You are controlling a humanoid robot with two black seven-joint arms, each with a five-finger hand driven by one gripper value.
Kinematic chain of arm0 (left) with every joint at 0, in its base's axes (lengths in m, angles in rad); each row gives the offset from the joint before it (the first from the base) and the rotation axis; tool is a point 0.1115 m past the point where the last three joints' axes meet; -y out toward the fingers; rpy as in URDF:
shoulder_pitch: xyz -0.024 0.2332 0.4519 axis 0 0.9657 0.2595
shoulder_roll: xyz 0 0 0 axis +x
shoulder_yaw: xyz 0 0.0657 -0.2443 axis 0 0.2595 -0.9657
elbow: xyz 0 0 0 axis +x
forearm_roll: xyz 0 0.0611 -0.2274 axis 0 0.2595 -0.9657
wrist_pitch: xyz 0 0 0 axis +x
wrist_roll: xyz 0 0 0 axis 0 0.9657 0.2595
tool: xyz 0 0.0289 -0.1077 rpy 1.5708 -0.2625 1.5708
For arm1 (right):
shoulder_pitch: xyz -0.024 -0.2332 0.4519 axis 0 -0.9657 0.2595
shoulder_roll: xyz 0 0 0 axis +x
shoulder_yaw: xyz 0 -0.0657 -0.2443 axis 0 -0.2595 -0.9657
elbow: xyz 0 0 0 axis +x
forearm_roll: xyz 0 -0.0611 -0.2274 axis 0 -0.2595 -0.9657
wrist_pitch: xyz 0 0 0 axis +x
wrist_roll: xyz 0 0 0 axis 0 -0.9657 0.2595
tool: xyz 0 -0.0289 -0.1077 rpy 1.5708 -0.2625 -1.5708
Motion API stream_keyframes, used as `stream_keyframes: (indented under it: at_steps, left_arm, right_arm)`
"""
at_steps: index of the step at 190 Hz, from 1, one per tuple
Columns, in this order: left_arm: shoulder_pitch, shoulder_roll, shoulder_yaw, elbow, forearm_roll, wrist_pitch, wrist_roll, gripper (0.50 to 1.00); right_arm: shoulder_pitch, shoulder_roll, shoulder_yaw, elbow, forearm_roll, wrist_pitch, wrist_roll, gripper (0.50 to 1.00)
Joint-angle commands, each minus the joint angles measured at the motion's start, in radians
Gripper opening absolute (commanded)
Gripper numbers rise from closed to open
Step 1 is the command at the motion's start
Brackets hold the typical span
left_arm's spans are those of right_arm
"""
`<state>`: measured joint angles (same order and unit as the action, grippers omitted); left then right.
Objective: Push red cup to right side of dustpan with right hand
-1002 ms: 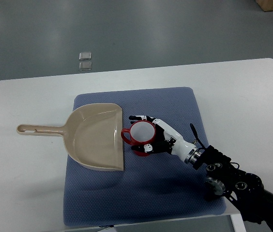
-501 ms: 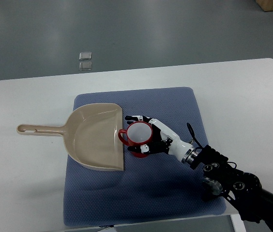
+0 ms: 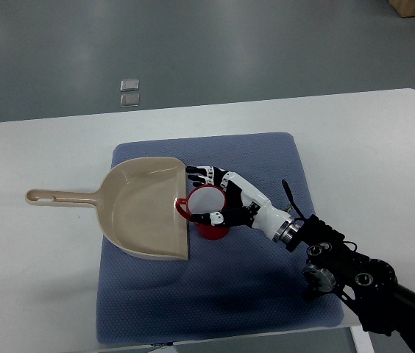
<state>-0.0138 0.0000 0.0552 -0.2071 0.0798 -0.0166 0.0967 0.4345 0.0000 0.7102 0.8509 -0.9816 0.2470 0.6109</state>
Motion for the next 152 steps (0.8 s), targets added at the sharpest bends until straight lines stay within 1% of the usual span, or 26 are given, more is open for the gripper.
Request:
stream_keyframes:
  at_steps: [1, 24, 72, 86, 89, 90, 91, 95, 96, 97, 98, 99, 102, 105, 106, 107, 108, 109, 110, 113, 114, 117, 119, 124, 136, 152]
  left_arm:
    - [0.0, 0.0, -0.002, 0.0, 0.0, 0.0, 0.0, 1.0]
    - [0.0, 0.0, 0.0, 0.0, 0.0, 0.0, 0.0, 1.0]
    - [0.0, 0.0, 0.0, 0.0, 0.0, 0.0, 0.0, 1.0]
    - [0.0, 0.0, 0.0, 0.0, 0.0, 0.0, 0.0, 1.0]
    - [0.0, 0.0, 0.0, 0.0, 0.0, 0.0, 0.0, 1.0]
    - [0.0, 0.0, 0.0, 0.0, 0.0, 0.0, 0.0, 1.0]
    - [0.0, 0.0, 0.0, 0.0, 0.0, 0.0, 0.0, 1.0]
    - [0.0, 0.0, 0.0, 0.0, 0.0, 0.0, 0.0, 1.0]
    - [0.0, 0.0, 0.0, 0.0, 0.0, 0.0, 0.0, 1.0]
    - [0.0, 0.0, 0.0, 0.0, 0.0, 0.0, 0.0, 1.0]
    - [0.0, 0.0, 0.0, 0.0, 0.0, 0.0, 0.0, 1.0]
    - [0.0, 0.0, 0.0, 0.0, 0.0, 0.0, 0.0, 1.0]
    - [0.0, 0.0, 0.0, 0.0, 0.0, 0.0, 0.0, 1.0]
    - [0.0, 0.0, 0.0, -0.002, 0.0, 0.0, 0.0, 1.0]
    - [0.0, 0.0, 0.0, -0.002, 0.0, 0.0, 0.0, 1.0]
    - [0.0, 0.0, 0.0, -0.002, 0.0, 0.0, 0.0, 1.0]
    - [0.0, 0.0, 0.0, -0.002, 0.0, 0.0, 0.0, 1.0]
    - [0.0, 0.0, 0.0, 0.0, 0.0, 0.0, 0.0, 1.0]
    - [0.0, 0.0, 0.0, 0.0, 0.0, 0.0, 0.0, 1.0]
    - [0.0, 0.0, 0.0, -0.002, 0.0, 0.0, 0.0, 1.0]
    - [0.0, 0.0, 0.0, -0.002, 0.0, 0.0, 0.0, 1.0]
    - [0.0, 0.0, 0.0, -0.002, 0.0, 0.0, 0.0, 1.0]
    - [0.0, 0.0, 0.0, -0.002, 0.0, 0.0, 0.0, 1.0]
    - [0.0, 0.0, 0.0, 0.0, 0.0, 0.0, 0.0, 1.0]
    - [0.0, 0.0, 0.0, 0.0, 0.0, 0.0, 0.0, 1.0]
    - [0.0, 0.0, 0.0, 0.0, 0.0, 0.0, 0.0, 1.0]
  right_arm:
    - [0.01, 0.0, 0.002, -0.001, 0.001, -0.002, 0.0, 0.936]
    - [0.027, -0.005, 0.005, -0.001, 0.063, -0.005, 0.0, 0.936]
    - [0.086, -0.043, 0.106, -0.006, 0.264, -0.002, -0.006, 0.936]
    - [0.098, -0.06, 0.153, -0.006, 0.339, 0.003, -0.097, 0.936]
    - [0.105, -0.06, 0.166, -0.006, 0.363, 0.003, -0.131, 0.936]
    - [0.106, -0.06, 0.166, -0.006, 0.363, 0.003, -0.131, 0.936]
    - [0.11, -0.061, 0.17, -0.007, 0.379, 0.002, -0.15, 0.936]
    - [0.118, -0.063, 0.18, -0.007, 0.406, 0.0, -0.184, 0.936]
    - [0.118, -0.063, 0.18, -0.007, 0.406, 0.0, -0.184, 0.936]
    - [0.122, -0.063, 0.184, -0.007, 0.422, 0.0, -0.203, 0.936]
    - [0.122, -0.063, 0.184, -0.007, 0.422, 0.0, -0.203, 0.936]
    - [0.124, -0.064, 0.189, -0.009, 0.44, 0.0, -0.221, 0.936]
    - [0.127, -0.064, 0.195, -0.009, 0.457, 0.0, -0.237, 0.936]
    - [0.132, -0.069, 0.206, -0.009, 0.492, -0.002, -0.269, 0.936]
    - [0.132, -0.069, 0.206, -0.009, 0.492, -0.002, -0.269, 0.936]
    - [0.135, -0.072, 0.21, -0.009, 0.514, -0.002, -0.287, 0.936]
    - [0.135, -0.072, 0.21, -0.009, 0.514, -0.002, -0.287, 0.936]
    - [0.138, -0.075, 0.215, -0.01, 0.537, -0.002, -0.304, 0.936]
    - [0.138, -0.075, 0.215, -0.01, 0.537, -0.002, -0.304, 0.936]
    - [0.144, -0.081, 0.224, -0.01, 0.584, -0.002, -0.336, 0.936]
    - [0.144, -0.081, 0.224, -0.01, 0.584, -0.002, -0.336, 0.936]
    - [0.15, -0.087, 0.227, -0.01, 0.636, 0.0, -0.37, 0.936]
    - [0.15, -0.087, 0.227, -0.01, 0.636, 0.0, -0.37, 0.936]
    - [0.161, -0.097, 0.226, -0.012, 0.717, 0.0, -0.416, 0.936]
    - [0.184, -0.121, 0.213, -0.018, 0.854, -0.002, -0.491, 0.936]
    - [0.199, -0.156, 0.203, -0.035, 0.963, 0.003, -0.548, 0.936]
